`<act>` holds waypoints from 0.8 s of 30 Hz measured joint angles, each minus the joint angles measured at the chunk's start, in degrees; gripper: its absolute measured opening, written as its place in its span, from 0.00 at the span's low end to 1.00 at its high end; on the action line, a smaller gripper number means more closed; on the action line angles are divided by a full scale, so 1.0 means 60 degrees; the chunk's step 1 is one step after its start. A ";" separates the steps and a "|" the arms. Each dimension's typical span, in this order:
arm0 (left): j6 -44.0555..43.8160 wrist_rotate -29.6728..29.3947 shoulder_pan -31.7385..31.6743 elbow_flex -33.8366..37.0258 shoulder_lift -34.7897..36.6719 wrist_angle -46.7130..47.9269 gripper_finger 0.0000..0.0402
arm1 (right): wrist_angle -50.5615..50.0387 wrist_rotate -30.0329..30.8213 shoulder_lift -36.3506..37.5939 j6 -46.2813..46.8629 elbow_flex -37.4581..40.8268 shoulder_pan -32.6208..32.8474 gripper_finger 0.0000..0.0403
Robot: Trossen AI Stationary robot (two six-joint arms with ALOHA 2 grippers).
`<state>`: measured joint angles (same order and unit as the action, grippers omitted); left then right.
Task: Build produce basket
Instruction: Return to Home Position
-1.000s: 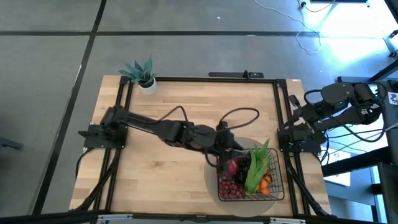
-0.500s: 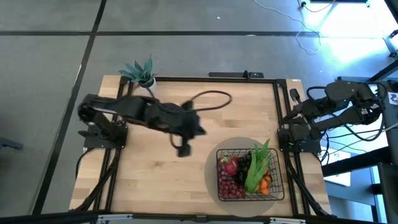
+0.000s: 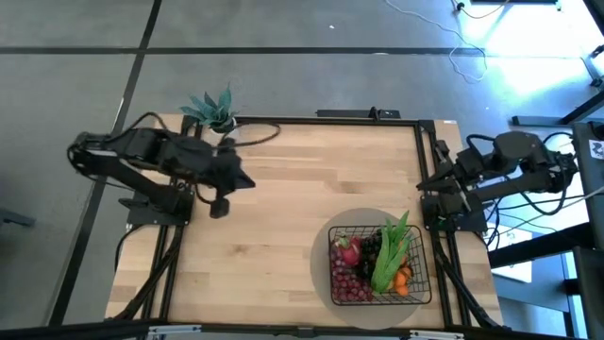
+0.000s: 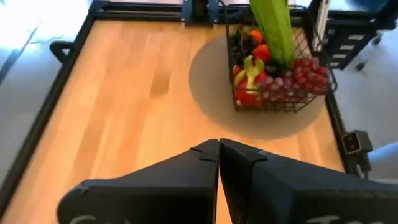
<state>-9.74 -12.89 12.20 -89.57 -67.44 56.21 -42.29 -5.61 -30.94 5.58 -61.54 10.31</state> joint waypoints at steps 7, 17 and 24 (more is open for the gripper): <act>-0.0219 0.0166 -0.0184 0.3325 0.2923 -0.2022 0.00 | 0.0828 0.0109 0.1121 0.0310 0.1462 -0.0004 0.00; -0.0866 0.0358 -0.0170 0.7235 0.6886 -0.4487 0.00 | 0.1513 0.0229 0.2699 0.0561 0.2978 -0.0004 0.00; -0.1114 0.0386 -0.0173 0.8635 0.9067 -0.4670 0.00 | 0.2225 0.0250 0.3777 0.0817 0.4183 -0.0004 0.00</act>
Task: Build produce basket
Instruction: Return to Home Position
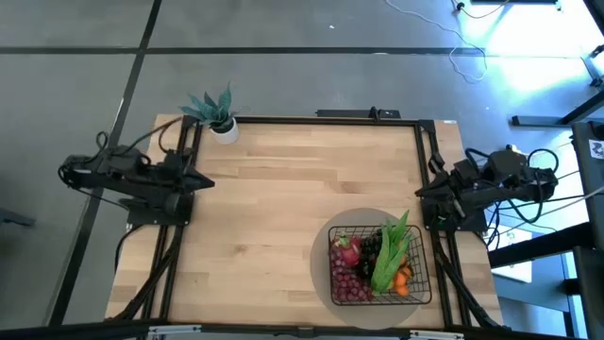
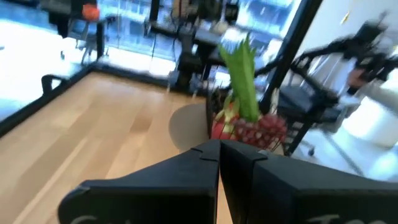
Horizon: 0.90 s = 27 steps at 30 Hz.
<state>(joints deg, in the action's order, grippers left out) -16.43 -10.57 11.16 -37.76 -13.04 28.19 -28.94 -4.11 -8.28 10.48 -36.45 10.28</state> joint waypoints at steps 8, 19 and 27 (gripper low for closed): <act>-0.0172 0.0175 0.0006 0.1153 0.2184 -0.0102 0.00 | 0.0483 0.0112 0.1325 -0.0012 0.0944 0.0000 0.00; 0.0090 0.0507 0.0011 0.2164 0.2155 -0.1122 0.00 | 0.1393 0.0266 0.1363 0.0006 0.1915 0.0000 0.00; 0.1019 0.0427 0.0011 0.3868 0.2143 -0.3297 0.00 | 0.3411 0.0242 0.1360 0.0224 0.3774 0.0000 0.00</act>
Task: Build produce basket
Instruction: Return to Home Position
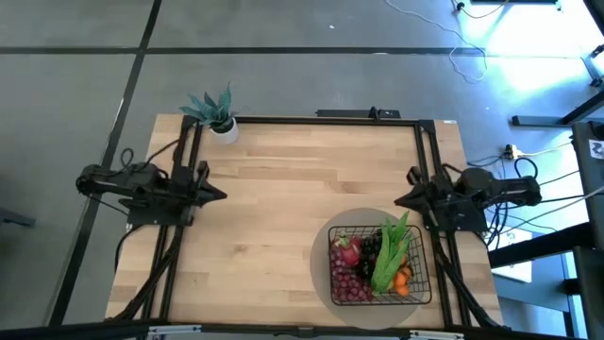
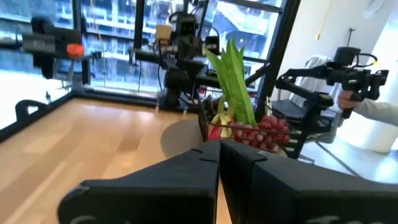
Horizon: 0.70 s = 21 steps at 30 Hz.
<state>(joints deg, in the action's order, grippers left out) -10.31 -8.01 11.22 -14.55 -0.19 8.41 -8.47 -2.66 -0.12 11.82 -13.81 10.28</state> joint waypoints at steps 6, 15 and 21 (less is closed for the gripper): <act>0.0564 0.0000 0.0000 0.1610 0.0005 -0.2005 0.00 | 0.1773 -0.0065 -0.0004 0.0031 0.1424 0.0000 0.00; 0.0538 0.0016 -0.0004 0.2350 -0.0075 -0.2240 0.00 | 0.1906 -0.0266 -0.0018 0.0031 0.2237 0.0004 0.00; 0.0021 0.0036 0.0007 0.2350 -0.0073 -0.2045 0.00 | 0.1791 -0.0259 -0.0011 -0.0038 0.2237 0.0003 0.00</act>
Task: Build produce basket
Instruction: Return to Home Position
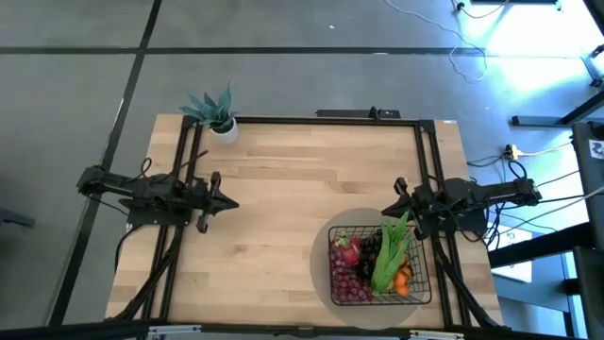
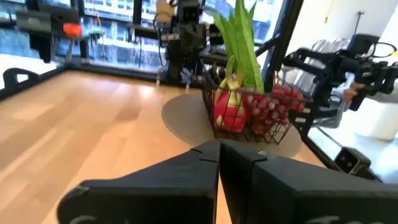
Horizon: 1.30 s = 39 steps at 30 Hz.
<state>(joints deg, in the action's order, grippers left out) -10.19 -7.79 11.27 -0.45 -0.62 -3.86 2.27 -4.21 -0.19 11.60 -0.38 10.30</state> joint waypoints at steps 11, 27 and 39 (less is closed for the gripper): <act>-0.0114 -0.0004 0.0000 0.0000 0.0000 0.0076 0.03 | -0.0086 0.0004 -0.0007 -0.0004 0.0000 0.0001 0.00; -0.0133 -0.0004 0.0000 0.0000 0.0000 0.0074 0.03 | -0.0086 0.0007 -0.0007 -0.0007 -0.0004 0.0000 0.00; -0.0129 -0.0004 0.0000 0.0000 0.0000 0.0070 0.06 | -0.0085 0.0011 -0.0007 -0.0011 -0.0004 -0.0003 0.00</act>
<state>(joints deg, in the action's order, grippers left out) -10.96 -7.81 11.27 -0.45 -0.62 -3.44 1.76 -4.14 -0.23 11.53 -0.40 10.28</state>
